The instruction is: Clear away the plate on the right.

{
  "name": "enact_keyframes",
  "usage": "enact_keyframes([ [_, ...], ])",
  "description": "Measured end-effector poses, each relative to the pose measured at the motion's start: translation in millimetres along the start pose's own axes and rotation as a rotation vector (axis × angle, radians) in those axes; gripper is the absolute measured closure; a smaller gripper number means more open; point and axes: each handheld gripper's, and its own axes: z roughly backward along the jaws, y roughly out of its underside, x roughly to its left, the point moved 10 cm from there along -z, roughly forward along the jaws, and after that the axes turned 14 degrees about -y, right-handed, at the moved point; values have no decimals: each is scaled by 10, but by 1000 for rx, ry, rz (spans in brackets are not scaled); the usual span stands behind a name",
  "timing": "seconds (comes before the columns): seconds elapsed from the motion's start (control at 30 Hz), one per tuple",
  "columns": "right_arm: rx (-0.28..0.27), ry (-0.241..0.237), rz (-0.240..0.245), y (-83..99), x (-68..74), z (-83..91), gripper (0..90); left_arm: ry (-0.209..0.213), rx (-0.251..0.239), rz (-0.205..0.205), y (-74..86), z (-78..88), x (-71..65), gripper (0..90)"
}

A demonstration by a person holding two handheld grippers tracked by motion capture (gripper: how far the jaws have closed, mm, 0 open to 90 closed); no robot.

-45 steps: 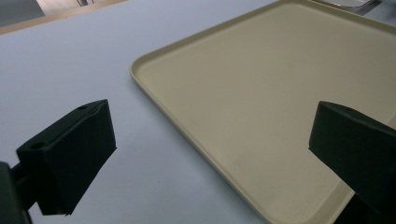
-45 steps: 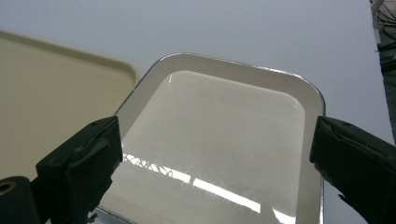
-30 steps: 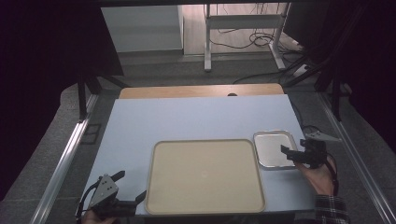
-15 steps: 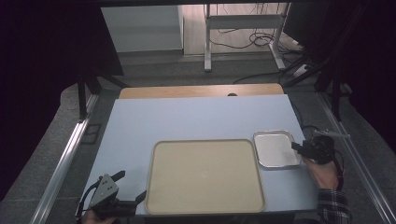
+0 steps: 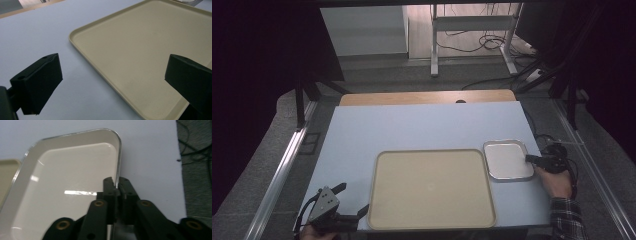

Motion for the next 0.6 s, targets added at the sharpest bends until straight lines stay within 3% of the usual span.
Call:
enact_keyframes([
  [0.13, -44, -15, -55, -30, -16, 44, 889, 0, 0, -2, 0, 0, -2, 9],
  [0.23, -60, 2, -63, -40, -40, 103, 890, 1, 0, -2, -1, -1, -4, 9],
  [0.33, -75, -16, -85, -37, -42, 130, 890, 0, 0, -6, -2, -3, -9, 9],
  [0.6, -109, -38, -87, -60, 26, 205, 890, 0, 0, -8, -2, -4, -10, 10],
])
